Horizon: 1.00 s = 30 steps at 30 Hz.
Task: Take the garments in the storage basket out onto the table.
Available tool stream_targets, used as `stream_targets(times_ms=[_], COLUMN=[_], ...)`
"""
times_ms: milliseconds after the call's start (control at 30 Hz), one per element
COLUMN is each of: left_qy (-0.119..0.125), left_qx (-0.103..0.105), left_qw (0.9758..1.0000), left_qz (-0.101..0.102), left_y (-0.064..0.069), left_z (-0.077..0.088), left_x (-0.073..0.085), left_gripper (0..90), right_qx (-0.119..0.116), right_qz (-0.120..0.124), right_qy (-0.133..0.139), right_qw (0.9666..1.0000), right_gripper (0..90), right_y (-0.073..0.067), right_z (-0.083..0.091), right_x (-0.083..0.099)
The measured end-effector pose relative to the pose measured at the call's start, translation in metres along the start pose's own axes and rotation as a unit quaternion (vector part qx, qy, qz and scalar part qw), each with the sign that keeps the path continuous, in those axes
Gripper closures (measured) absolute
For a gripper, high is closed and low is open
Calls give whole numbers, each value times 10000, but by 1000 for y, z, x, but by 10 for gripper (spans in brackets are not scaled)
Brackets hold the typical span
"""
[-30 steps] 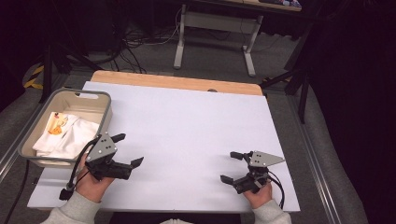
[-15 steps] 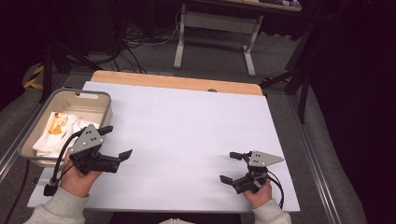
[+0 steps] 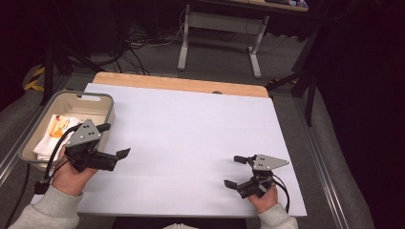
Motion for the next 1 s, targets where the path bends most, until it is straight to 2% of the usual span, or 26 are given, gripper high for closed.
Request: stream_targets(times_ms=[33, 300, 433, 500, 600, 733, 833, 1000], left_qy=[-17, -46, -68, -123, -246, -274, -316, -365], left_qx=[-19, -172, -357, -473, -534, -644, -757, -837], left_qw=[10000, 9995, 9988, 9983, 9976, 9969, 9957, 9949], left_qz=[79, 270, 333, 331, 367, 351, 433, 418], left_y=[-2, -15, -26, -32, -41, -50, -59, -65], left_z=[0, 0, 2, 3, 4, 7, 7, 7], left_x=[0, -2, -5, -6, -7, -11, -13, -14], left_gripper=[26, 25, 26, 32, 32, 31, 32, 33], right_qx=[1, -7, -8, -5, -2, 26, 50, 60], right_qz=[-4, -7, -13, -42, -57, -45, -61, -57], right_qy=[-3, -10, -10, -7, -9, -32, -39, -50], right_qw=[10000, 10000, 10000, 10000, 10000, 10000, 10000, 10000], right_gripper=[25, 25, 25, 25, 25, 25, 25, 25], right_y=[0, 0, 0, 0, 1, 1, 1, 1], right_z=[0, 0, 0, 0, 0, 0, 0, -1], right_x=[0, 0, 0, 1, 1, 2, 2, 3])
Point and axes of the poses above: each handheld gripper's, and its own axes: z roughly backward along the jaws, x roughly out of its underside, y roughly to its right, the point moved 7 cm from there along -z, roughly forward along the jaws, and after that the axes turned 15 degrees about z, right-handed, at the moved point
